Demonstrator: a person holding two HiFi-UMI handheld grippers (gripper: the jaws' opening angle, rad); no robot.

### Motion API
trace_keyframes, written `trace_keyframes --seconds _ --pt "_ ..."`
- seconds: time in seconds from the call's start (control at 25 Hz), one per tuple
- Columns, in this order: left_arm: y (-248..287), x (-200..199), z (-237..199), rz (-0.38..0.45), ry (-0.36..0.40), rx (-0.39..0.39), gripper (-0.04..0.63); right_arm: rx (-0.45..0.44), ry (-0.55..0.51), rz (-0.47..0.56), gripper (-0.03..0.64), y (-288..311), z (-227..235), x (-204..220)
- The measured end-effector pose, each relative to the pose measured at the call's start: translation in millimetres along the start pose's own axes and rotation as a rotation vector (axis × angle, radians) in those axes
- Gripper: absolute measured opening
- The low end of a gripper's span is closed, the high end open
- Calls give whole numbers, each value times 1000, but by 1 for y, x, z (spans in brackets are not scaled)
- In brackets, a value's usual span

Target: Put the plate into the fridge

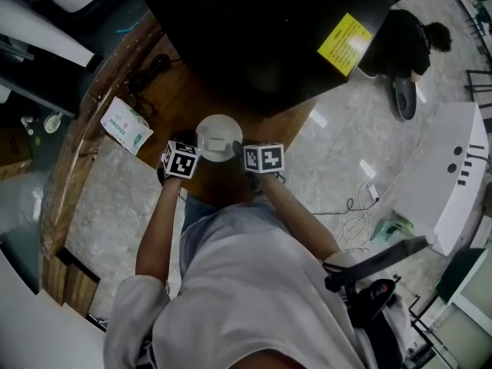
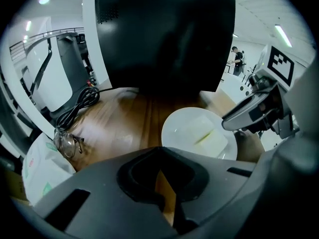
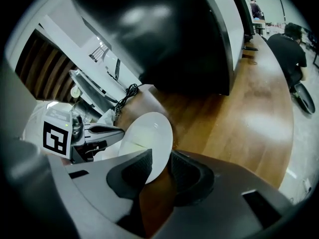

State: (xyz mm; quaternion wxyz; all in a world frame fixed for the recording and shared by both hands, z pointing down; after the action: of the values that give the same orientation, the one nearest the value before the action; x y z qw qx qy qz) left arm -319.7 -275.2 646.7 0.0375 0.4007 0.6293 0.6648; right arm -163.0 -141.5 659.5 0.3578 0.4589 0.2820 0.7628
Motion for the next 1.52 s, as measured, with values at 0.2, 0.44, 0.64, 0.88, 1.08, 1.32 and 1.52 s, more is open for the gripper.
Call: trace_keyframes --seconds 0.2,0.44,0.64,0.88,1.08,1.32,1.52 --pt "-1 5 -6 5 -24 -23 18 -70 108 49 114 6 10 -5" --pt "1 11 -2 -11 9 -32 18 -101 137 53 78 9 15 -6" --pt "-12 4 -9 37 -35 -30 18 -104 124 48 74 13 14 -6" --pt "-1 2 0 24 -7 34 18 -110 108 46 74 13 12 -7" --pt "-3 1 -8 35 -130 67 18 -129 116 54 74 16 9 -9" --pt "2 3 -10 28 -86 67 18 -342 228 52 74 30 0 -8" --pt "4 5 -12 66 -122 51 18 -441 314 107 51 35 -9 -5"
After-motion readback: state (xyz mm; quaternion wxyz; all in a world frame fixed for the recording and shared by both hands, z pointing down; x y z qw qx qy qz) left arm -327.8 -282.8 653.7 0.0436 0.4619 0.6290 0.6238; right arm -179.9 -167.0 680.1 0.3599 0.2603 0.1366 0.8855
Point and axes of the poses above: the fingertips, and each gripper's own axes: y forward along the fingers, z to its right, x out of its underside, the point moved 8 cm from there along -y, backward along the fingers, and after that the axes turned 14 degrees about -y, right-handed, at the moved point
